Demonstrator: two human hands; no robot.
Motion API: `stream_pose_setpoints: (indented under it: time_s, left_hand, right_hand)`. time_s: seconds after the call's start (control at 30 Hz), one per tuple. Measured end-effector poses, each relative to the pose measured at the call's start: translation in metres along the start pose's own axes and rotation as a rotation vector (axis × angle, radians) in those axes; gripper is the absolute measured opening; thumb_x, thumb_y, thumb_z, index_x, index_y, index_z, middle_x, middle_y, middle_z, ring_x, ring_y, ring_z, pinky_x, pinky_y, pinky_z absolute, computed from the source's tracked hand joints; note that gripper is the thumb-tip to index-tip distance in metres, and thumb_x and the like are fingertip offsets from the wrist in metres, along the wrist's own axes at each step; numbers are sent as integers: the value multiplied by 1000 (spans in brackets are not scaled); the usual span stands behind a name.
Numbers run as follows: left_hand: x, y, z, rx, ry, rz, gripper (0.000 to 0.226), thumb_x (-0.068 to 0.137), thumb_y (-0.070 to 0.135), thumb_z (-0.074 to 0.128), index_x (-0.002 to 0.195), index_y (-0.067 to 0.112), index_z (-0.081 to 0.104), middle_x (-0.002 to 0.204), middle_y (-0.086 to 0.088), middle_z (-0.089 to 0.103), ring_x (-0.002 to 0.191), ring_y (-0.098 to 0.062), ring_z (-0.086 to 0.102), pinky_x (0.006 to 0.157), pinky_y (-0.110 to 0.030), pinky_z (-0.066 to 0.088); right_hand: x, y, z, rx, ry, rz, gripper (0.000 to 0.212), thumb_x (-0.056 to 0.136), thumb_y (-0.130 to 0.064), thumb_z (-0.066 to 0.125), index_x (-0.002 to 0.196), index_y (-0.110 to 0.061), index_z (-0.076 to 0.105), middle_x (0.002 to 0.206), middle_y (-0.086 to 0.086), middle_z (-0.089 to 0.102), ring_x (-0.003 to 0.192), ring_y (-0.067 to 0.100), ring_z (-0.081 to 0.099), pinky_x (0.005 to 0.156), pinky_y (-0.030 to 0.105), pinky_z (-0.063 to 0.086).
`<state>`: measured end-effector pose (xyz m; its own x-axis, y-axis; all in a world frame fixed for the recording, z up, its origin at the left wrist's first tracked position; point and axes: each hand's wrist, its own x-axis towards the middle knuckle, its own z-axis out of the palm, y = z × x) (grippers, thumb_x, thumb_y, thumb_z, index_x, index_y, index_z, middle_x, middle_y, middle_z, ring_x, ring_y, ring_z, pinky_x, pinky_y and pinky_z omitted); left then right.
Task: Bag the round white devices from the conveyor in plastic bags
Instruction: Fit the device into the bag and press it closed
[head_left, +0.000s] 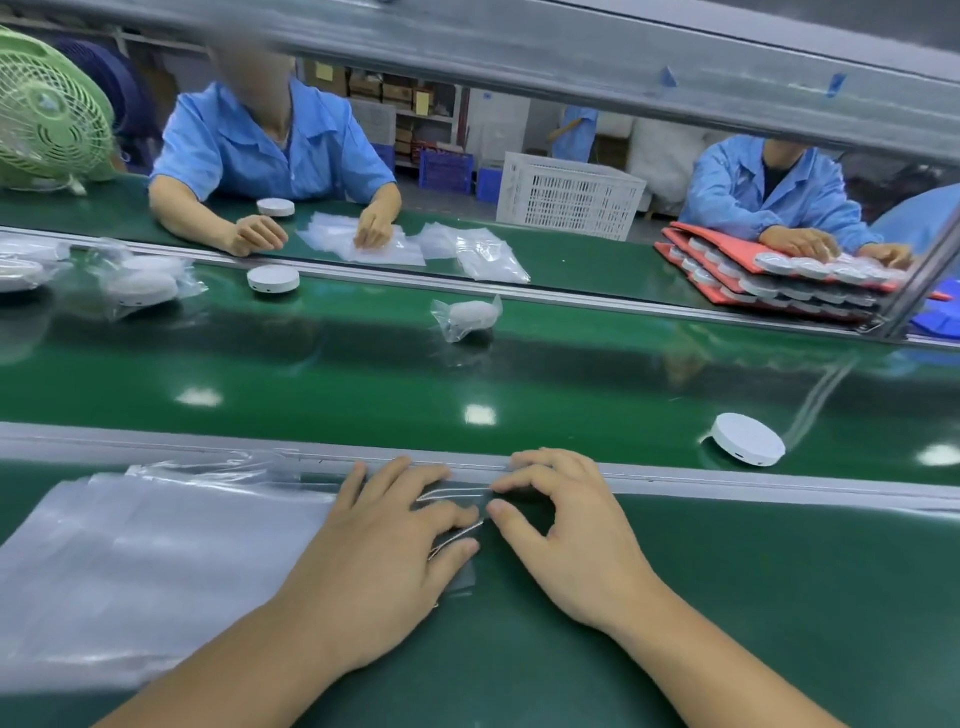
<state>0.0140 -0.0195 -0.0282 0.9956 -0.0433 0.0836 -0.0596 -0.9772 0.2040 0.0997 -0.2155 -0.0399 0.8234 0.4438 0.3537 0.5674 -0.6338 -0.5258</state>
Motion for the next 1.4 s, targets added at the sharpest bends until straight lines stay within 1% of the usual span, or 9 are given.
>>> stream_pose_setpoints:
  time_s: [0.17, 0.3, 0.4, 0.5, 0.63, 0.97, 1.13, 1.27, 1.4]
  left_hand:
    - [-5, 0, -13, -33, -35, 54, 49, 97, 70, 15, 133, 62, 47, 152, 26, 31, 139, -2, 20, 117, -34, 18]
    - [-11, 1, -13, -30, -29, 60, 40, 99, 65, 26, 133, 61, 47, 153, 25, 32, 139, -4, 23, 117, -35, 20]
    - [-11, 2, -14, -9, 6, 65, 38, 101, 62, 29, 132, 58, 51, 152, 22, 36, 138, -7, 27, 116, -36, 20]
    - [-14, 2, -15, 67, 81, 121, 41, 102, 57, 29, 127, 49, 61, 146, 20, 43, 133, -11, 32, 115, -36, 21]
    - [-22, 7, -7, 9, 209, 90, 45, 100, 53, 30, 119, 42, 69, 131, 22, 53, 122, -10, 42, 103, -31, 35]
    - [-21, 3, -4, -148, 357, -102, 31, 101, 46, 43, 113, 43, 72, 111, 32, 64, 109, 0, 52, 97, -29, 41]
    - [-21, 9, -9, -316, 341, 31, 35, 99, 54, 41, 114, 43, 70, 108, 34, 65, 107, 4, 56, 94, -30, 46]
    - [-26, 15, -13, -714, 213, 182, 58, 72, 69, 75, 125, 48, 63, 124, 32, 62, 118, 6, 58, 97, -20, 47]
    - [-27, 28, -13, -652, 494, 245, 43, 86, 35, 75, 126, 39, 62, 122, 31, 63, 112, 7, 61, 91, -12, 46]
  right_hand:
    - [2, 10, -16, 223, 152, 157, 15, 89, -42, 69, 99, -53, 68, 121, -40, 58, 122, -15, 46, 99, 17, 36]
    - [19, 50, -49, -252, 308, 140, 32, 86, -41, 72, 117, -45, 67, 142, -10, 58, 144, 19, 38, 115, 39, 32]
    - [38, 104, -83, -541, 317, 447, 59, 88, -55, 68, 143, -40, 53, 163, 10, 36, 153, 36, 18, 122, 54, 18]
    - [40, 150, -91, -447, 135, 651, 55, 92, -51, 64, 144, -41, 51, 155, 7, 47, 134, 39, 47, 111, 56, 40]
    - [48, 159, -97, -340, 207, 554, 35, 97, -32, 64, 132, -34, 62, 105, 8, 69, 85, 35, 62, 76, 47, 57]
    - [-12, 21, -51, -215, -13, -564, 48, 89, -3, 73, 125, -34, 65, 125, -3, 55, 108, 22, 60, 92, 30, 50]
    - [-26, -5, -29, 13, 73, -638, 18, 99, -16, 66, 114, -20, 76, 120, -4, 70, 117, 17, 65, 97, 31, 54]
    - [-36, -17, -21, 419, 214, -387, 29, 83, -30, 84, 109, -31, 71, 114, -17, 75, 110, 9, 72, 96, 26, 55]
    - [-40, -30, -25, 520, 234, -270, 22, 83, -52, 80, 99, -37, 77, 135, -12, 67, 138, 19, 54, 110, 34, 45]
